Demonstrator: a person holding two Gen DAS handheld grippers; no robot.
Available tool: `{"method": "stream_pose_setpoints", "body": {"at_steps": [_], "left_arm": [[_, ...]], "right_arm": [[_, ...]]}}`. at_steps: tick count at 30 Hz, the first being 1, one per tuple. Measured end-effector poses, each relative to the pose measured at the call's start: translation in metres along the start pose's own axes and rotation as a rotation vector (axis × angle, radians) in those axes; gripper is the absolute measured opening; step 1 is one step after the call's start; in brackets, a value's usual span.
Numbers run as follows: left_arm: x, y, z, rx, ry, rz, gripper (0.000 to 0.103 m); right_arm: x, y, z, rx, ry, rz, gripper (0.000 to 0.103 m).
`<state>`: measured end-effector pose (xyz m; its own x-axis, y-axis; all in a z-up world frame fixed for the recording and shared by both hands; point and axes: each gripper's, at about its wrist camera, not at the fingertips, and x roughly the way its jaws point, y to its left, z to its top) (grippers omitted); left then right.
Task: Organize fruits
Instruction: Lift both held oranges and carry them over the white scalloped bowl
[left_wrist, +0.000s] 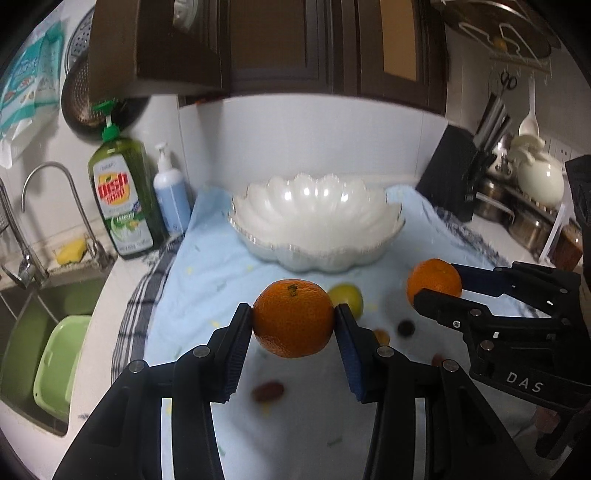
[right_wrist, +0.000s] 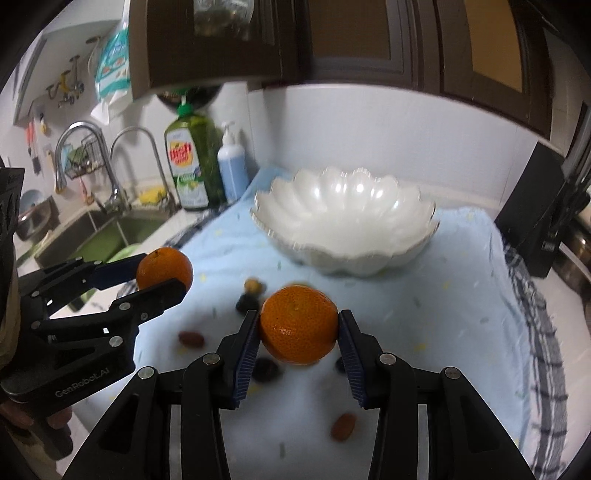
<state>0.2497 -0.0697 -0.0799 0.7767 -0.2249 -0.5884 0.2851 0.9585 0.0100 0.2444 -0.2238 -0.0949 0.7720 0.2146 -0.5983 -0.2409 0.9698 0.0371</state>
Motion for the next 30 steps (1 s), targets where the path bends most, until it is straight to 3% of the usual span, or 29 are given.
{"method": "stream_pose_setpoints", "body": {"at_steps": [5,16,30], "left_arm": [[-0.001,0.002,0.028,-0.002,-0.057,-0.008,0.045],[0.02,-0.003,0.087,0.049,-0.161,0.047,0.045],[0.093,-0.015,0.143,0.056,-0.114,0.096,0.045]], "right_arm": [[-0.005,-0.008,0.024,-0.013,-0.059,-0.02,0.044],[0.01,-0.033,0.08,-0.04,-0.149,-0.055,0.044],[0.084,-0.088,0.135,-0.022,-0.093,-0.019,0.044]]}}
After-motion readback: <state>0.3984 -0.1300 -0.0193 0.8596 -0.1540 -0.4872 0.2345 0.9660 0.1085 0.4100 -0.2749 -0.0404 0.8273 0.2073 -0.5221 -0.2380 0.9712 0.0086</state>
